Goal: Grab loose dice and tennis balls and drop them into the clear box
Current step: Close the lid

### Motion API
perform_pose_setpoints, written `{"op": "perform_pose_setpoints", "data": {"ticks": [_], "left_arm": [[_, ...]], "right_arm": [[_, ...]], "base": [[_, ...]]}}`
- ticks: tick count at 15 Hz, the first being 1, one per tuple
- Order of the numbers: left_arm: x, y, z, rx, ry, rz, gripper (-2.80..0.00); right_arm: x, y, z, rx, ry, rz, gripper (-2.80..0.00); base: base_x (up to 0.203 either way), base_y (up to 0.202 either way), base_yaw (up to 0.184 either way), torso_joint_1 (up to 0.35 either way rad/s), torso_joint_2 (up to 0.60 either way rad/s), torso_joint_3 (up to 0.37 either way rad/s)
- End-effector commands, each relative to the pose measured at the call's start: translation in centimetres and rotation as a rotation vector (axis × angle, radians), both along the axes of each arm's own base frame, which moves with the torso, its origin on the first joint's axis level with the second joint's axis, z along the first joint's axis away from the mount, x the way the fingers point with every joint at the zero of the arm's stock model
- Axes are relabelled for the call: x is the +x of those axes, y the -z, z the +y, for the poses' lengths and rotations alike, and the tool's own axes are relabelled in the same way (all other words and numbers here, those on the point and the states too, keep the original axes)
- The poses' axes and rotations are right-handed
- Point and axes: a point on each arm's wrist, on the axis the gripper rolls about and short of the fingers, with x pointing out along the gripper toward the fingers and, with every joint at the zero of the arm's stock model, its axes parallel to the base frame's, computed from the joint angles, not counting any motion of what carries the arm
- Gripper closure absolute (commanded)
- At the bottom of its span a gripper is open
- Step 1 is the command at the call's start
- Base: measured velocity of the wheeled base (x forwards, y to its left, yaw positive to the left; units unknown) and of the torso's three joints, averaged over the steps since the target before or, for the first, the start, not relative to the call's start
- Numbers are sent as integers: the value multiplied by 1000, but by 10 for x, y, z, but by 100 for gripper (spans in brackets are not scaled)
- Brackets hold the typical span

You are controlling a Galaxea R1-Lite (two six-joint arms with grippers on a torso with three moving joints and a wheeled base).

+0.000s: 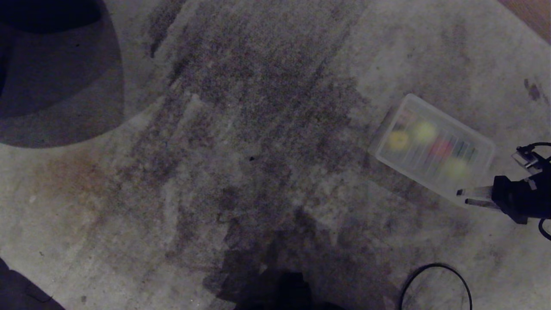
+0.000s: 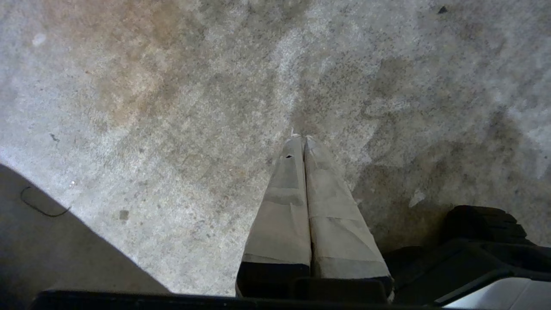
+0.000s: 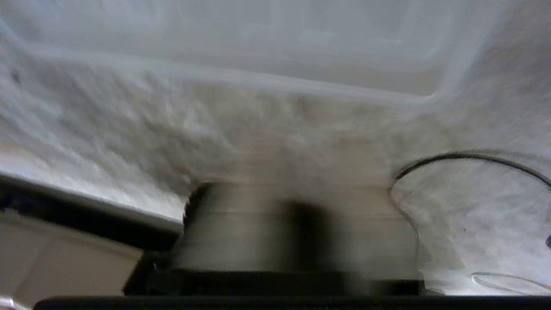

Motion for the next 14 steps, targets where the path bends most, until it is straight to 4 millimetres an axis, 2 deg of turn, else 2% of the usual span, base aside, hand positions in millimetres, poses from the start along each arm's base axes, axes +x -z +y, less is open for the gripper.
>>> {"op": "perform_pose_setpoints", "data": {"ticks": [1, 9, 14], "left_arm": [[0, 0, 0, -1, -1, 1, 0], [0, 0, 0, -1, -1, 1, 0], [0, 0, 0, -1, -1, 1, 0]], "right_arm": [[4, 3, 11, -7, -33, 19, 0], [34, 35, 25, -24, -75, 136, 0], [47, 35, 18, -48, -48, 124, 0]], "base": [[0, 0, 0, 0, 0, 0], [0, 0, 0, 0, 0, 0], [0, 0, 0, 0, 0, 0]]}}
